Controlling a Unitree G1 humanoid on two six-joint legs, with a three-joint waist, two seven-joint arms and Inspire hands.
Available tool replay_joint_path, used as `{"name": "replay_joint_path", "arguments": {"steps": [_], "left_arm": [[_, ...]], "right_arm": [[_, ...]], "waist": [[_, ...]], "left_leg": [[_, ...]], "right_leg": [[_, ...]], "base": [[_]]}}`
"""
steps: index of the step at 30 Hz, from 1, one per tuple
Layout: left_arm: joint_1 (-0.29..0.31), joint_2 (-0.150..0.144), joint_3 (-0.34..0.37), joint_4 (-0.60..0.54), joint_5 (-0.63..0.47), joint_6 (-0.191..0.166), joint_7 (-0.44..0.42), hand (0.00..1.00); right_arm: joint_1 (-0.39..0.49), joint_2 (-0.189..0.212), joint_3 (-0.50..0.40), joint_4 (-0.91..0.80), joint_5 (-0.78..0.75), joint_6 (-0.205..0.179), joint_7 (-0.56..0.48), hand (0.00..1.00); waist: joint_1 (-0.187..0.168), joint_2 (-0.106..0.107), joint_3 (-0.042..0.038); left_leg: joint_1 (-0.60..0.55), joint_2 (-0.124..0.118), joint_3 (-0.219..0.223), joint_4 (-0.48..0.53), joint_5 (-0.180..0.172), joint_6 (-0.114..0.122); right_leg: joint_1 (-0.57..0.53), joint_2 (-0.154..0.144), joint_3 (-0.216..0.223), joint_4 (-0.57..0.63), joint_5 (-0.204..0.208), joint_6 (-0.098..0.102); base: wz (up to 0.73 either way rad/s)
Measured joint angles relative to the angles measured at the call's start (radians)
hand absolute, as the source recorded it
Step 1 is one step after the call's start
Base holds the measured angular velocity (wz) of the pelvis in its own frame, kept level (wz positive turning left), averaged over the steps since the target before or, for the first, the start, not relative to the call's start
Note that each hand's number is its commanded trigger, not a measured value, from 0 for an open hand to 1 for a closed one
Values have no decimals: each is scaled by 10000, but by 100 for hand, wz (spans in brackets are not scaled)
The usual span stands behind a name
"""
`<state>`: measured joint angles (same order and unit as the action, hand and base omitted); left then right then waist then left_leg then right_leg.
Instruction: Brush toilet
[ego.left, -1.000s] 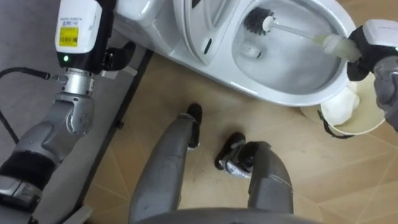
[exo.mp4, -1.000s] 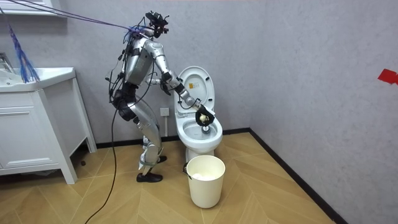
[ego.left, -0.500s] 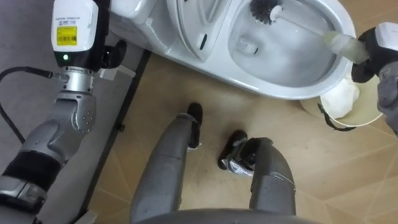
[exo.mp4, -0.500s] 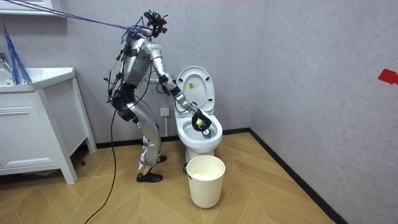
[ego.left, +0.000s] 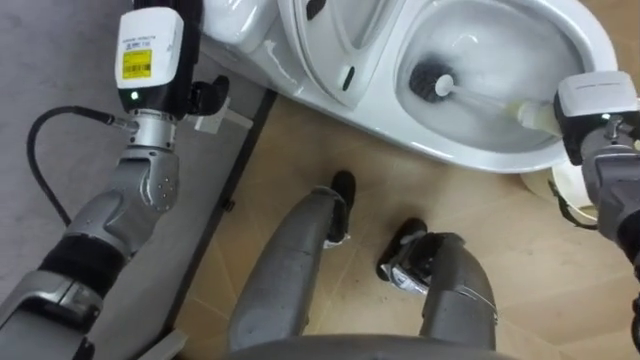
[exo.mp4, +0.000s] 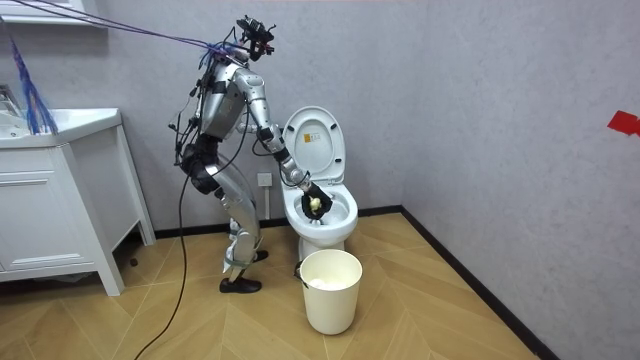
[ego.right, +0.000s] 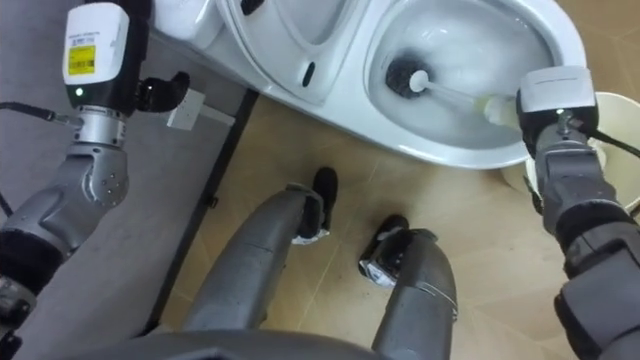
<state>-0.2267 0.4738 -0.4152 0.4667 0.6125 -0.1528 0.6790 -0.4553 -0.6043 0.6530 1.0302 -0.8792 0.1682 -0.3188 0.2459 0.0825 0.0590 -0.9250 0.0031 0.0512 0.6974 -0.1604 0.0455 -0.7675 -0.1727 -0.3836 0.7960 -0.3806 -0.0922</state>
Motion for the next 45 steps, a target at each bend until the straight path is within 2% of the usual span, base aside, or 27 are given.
{"name": "replay_joint_path", "arguments": {"steps": [4, 8, 9, 10, 11, 13, 14, 16, 18, 22, 24, 28, 29, 30, 31, 33, 34, 36, 37, 38, 41, 43, 45], "left_arm": [[38, 6, -232, 24, -494, -20, 173, 0], [-1, 46, -326, -148, -1122, 16, 204, 0], [-26, 62, -304, -206, -1117, 79, 249, 0], [-1, 97, -289, -254, -1116, 129, 304, 0], [31, 149, -165, -289, -1119, 145, 389, 0], [32, 208, 64, -443, -1151, 199, 540, 0], [71, 207, 180, -595, -1202, 228, 624, 0], [127, 214, 323, -600, -1202, 243, 806, 0], [166, 215, 557, -617, -1056, 307, 956, 0], [206, 217, 623, -640, -694, 585, 936, 0], [224, 198, 611, -632, -577, 789, 857, 0], [177, 176, 593, -647, -446, 945, 487, 0], [216, 148, 592, -582, -299, 998, 377, 0], [197, 75, 585, -528, -284, 1020, 264, 0], [184, 4, 569, -477, -285, 1033, 190, 0], [100, -308, 305, -137, -301, 1078, -1, 0], [97, -306, 248, -117, -305, 1080, -51, 0], [38, -298, 63, -106, -306, 1060, -247, 0], [55, -297, 64, -105, -294, 1039, -313, 0], [66, -291, 122, -105, -281, 1002, -391, 0], [93, -262, 135, -100, -335, 864, -408, 0], [167, -235, 140, -104, -437, 814, -372, 0], [319, -38, 238, -118, -524, 672, -308, 0]], "right_arm": [[4, -16, 41, 151, 691, 11, -204, 100], [-168, 151, 64, 582, 3826, -296, -281, 100], [-180, 175, -18, 677, 4891, -403, -265, 100], [-188, 183, -114, 675, 5405, -470, -255, 100], [-253, 189, -334, 665, 6265, -595, -256, 100], [-432, 208, -798, 665, 7451, -721, -258, 100], [-518, 221, -1016, 664, 8004, -769, -263, 100], [-572, 240, -1471, 559, 8848, -881, -327, 100], [-692, 237, -1651, 561, 9235, -874, -364, 100], [-721, 245, -1688, 547, 9175, -930, -382, 100], [-720, 300, -1746, 438, 8850, -933, -474, 100], [-705, 526, -1744, 433, 8153, -854, -472, 100], [-696, 658, -1745, 447, 7781, -828, -441, 100], [-689, 814, -1744, 453, 7225, -822, -353, 100], [-686, 893, -1741, 454, 6907, -824, -317, 100], [-518, 1043, -1607, 455, 5827, -793, 9, 100], [-491, 1070, -1528, 458, 5544, -752, 80, 100], [-308, 1068, -1057, 480, 4626, -396, 465, 100], [-283, 1078, -980, 479, 4267, -320, 572, 100], [-273, 1086, -896, 460, 3608, -166, 758, 100], [-260, 1002, -822, -288, 2934, 230, 1060, 100], [-237, 992, -654, -649, 2683, 465, 1242, 100], [-93, 960, -555, -1486, 2108, 808, 1624, 100]], "waist": [[60, 46, -24], [10, -8, 4], [12, -105, 61], [-7, -130, 73], [-115, -258, 136], [-256, -424, 147], [-340, -600, 188], [-559, -761, 174], [-772, -1054, 162], [-1092, -1129, 161], [-1125, -1113, 153], [-1055, -1034, 112], [-1009, -945, 110], [-983, -814, 47], [-952, -740, 44], [-697, -378, -26], [-638, -306, -24], [-497, -82, -33], [-465, -38, -29], [-370, -8, -29], [-154, 29, -29], [-150, 44, -34], [-199, 42, -36]], "left_leg": [[48, 1, 50, -113, 7, -10], [63, -4, 133, -161, 37, -38], [87, 5, 254, -217, 49, -29], [67, 13, 299, -218, 55, -20], [-18, 2, 353, -226, 82, 5], [-152, -10, 498, -261, 159, 35], [-192, -24, 558, -238, 179, 42], [-194, -42, 563, -225, 230, 62], [-150, -31, 522, -230, 299, 85], [-152, -51, 486, -185, 431, 180], [-162, -10, 501, -100, 448, 209], [-130, -11, 500, -184, 439, 263], [-54, -8, 498, -211, 447, 277], [-6, -6, 497, -222, 453, 312], [44, -10, 498, -237, 457, 321], [152, -58, 476, -250, 449, 346], [164, -63, 477, -251, 449, 346], [236, -93, 483, -305, 475, 385], [248, -84, 483, -314, 476, 385], [249, -31, 510, -330, 475, 385], [262, 94, 495, -426, 491, 341], [317, 200, 412, -472, 475, 280], [324, 243, 331, -574, 520, 185]], "right_leg": [[27, 3, 22, -78, 8, -8], [-33, -14, 75, -97, 3, -15], [-110, -40, 196, -58, 3, -15], [-167, -59, 234, -21, 2, -15], [-310, -124, 270, 68, -9, -23], [-616, -211, 460, 267, -15, -18], [-742, -247, 549, 384, -15, -19], [-746, -279, 549, 432, -16, -20], [-727, -265, 571, 433, 32, -21], [-636, -266, 495, 428, 117, 33], [-620, -330, 413, 434, 184, 75], [-599, -317, 427, 405, 287, 127], [-518, -308, 410, 343, 359, 167], [-459, -301, 400, 295, 424, 234], [-410, -300, 402, 266, 450, 247], [-288, -309, 419, 220, 459, 269], [-280, -304, 435, 215, 466, 281], [-226, -332, 409, 181, 484, 301], [-208, -326, 388, 159, 486, 300], [-209, -282, 415, 98, 515, 279], [-135, -115, 313, -174, 609, 211], [-4, 23, 247, -348, 656, 240], [98, 196, 159, -630, 716, 140]], "base": [[0], [0], [-11], [-11], [0], [-6], [-3], [0], [-2], [5], [-11], [-5], [-4], [-4], [0], [0], [-5], [0], [-3], [-14], [-11], [-2], [-3]]}}
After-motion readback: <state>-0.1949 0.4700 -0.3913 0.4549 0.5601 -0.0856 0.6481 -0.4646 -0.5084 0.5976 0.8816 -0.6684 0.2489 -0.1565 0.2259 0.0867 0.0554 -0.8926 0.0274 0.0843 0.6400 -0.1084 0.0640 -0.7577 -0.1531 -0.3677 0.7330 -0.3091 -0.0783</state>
